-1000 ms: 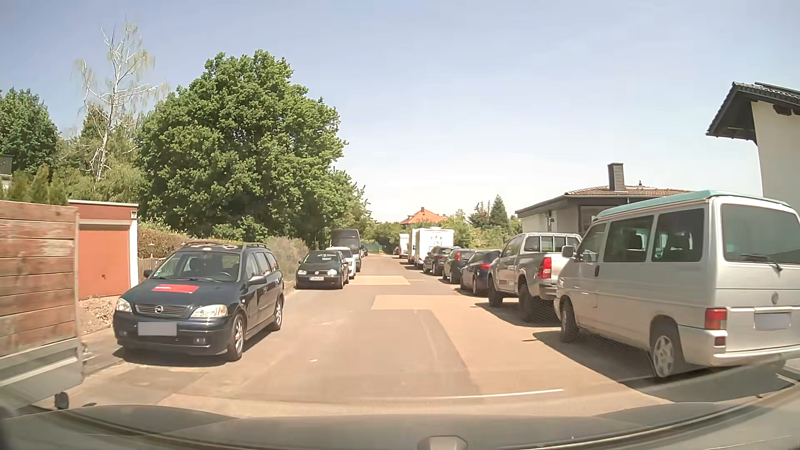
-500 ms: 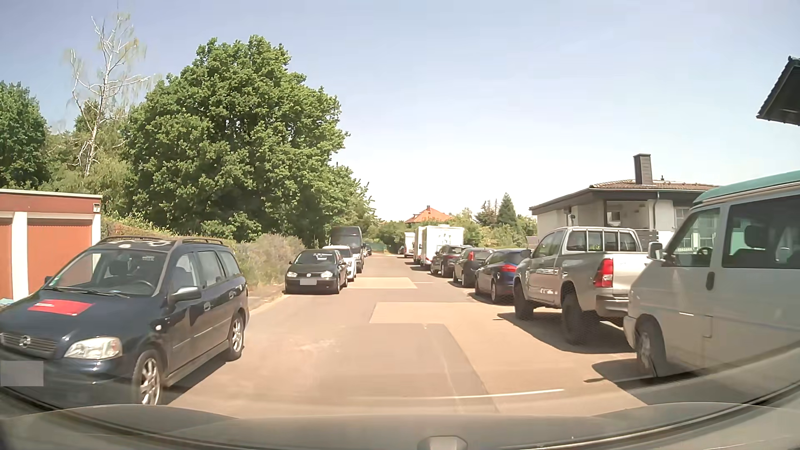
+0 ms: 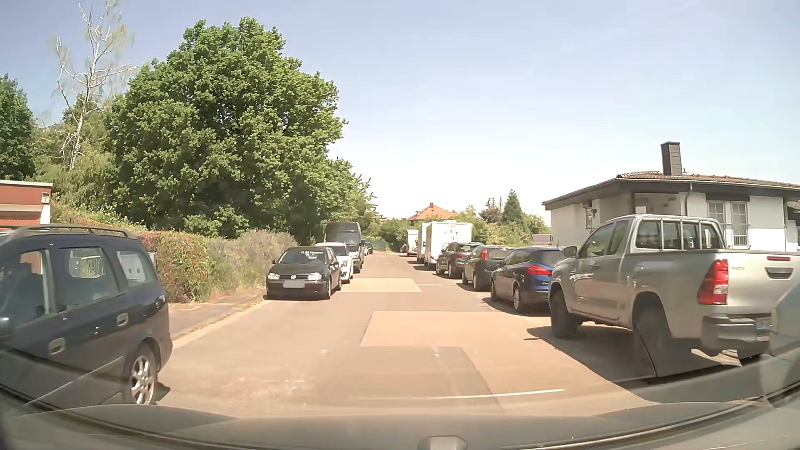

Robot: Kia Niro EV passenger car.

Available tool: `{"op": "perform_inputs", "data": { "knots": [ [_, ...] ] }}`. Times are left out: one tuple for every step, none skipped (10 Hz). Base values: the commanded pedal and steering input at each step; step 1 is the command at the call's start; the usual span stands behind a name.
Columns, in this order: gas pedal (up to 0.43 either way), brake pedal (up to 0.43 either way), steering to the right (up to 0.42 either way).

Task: Follow the waypoints while adhering to traffic rules and regulations

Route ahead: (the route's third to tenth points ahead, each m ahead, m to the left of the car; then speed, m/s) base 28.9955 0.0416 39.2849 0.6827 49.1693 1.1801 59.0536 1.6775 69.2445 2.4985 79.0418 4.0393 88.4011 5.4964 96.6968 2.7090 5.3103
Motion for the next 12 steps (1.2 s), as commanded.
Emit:
{"op": "perform_inputs", "data": {
  "knots": [
    [0.0,0.0,-0.006],
    [0.0,0.0,-0.007],
    [0.0,0.0,-0.007],
    [0.0,0.0,-0.007],
    [0.0,0.0,-0.005],
    [0.0,0.0,-0.004],
    [0.0,0.0,-0.004],
    [0.0,0.0,-0.004],
    [0.0,0.0,-0.004],
    [0.0,0.0,-0.004],
    [0.0,0.0,-0.005],
    [0.0,0.0,-0.006]
  ]
}}
